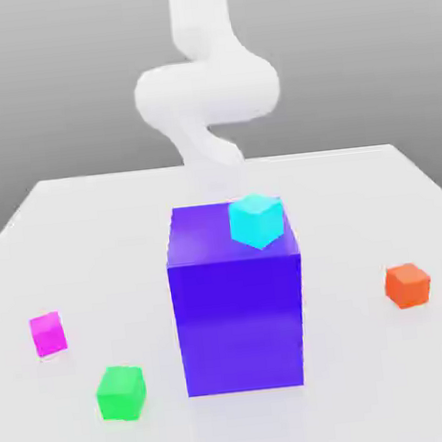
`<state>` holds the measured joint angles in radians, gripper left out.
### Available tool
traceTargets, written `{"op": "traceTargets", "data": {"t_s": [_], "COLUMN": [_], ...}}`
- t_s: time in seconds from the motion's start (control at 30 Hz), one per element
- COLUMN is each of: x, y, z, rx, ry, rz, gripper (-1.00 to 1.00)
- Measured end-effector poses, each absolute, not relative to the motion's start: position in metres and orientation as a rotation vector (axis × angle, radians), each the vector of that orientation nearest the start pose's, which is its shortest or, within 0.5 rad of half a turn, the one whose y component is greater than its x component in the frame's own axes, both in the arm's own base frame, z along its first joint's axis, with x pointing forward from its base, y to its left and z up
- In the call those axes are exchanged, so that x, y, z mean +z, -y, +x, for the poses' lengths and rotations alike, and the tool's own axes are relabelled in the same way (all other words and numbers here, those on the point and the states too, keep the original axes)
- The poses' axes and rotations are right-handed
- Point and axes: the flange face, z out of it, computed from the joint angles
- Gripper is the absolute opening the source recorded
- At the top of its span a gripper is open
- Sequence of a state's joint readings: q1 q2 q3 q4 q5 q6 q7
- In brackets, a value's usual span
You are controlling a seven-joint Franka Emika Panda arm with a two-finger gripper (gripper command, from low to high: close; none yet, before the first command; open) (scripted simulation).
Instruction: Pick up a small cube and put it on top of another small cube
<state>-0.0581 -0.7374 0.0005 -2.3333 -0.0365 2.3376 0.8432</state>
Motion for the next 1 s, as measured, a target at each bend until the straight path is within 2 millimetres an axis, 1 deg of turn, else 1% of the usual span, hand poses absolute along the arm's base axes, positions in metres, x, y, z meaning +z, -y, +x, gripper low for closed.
{"op": "traceTargets", "data": {"t_s": [0.1,0.23,0.33,0.47,0.6,0.73,0.87,0.93,1.0], "x": [0.63,0.568,0.521,0.457,0.395,0.334,0.277,0.251,0.225], "y": [0.055,0.103,0.14,0.19,0.234,0.269,0.293,0.304,0.31], "z": [0.395,0.413,0.417,0.408,0.386,0.352,0.311,0.285,0.259], "rx": [-0.943,-0.856,-0.779,-0.66,-0.527,-0.385,-0.24,-0.167,-0.096], "ry": [-1.336,-1.552,-1.711,-1.914,-2.104,-2.274,-2.421,-2.497,-2.56], "rz": [-2.469,-2.463,-2.44,-2.385,-2.3,-2.186,-2.044,-1.949,-1.852], "gripper": [0.0,0.0,0.0,0.0,0.0,0.0,0.0,0.0,0.0]}}
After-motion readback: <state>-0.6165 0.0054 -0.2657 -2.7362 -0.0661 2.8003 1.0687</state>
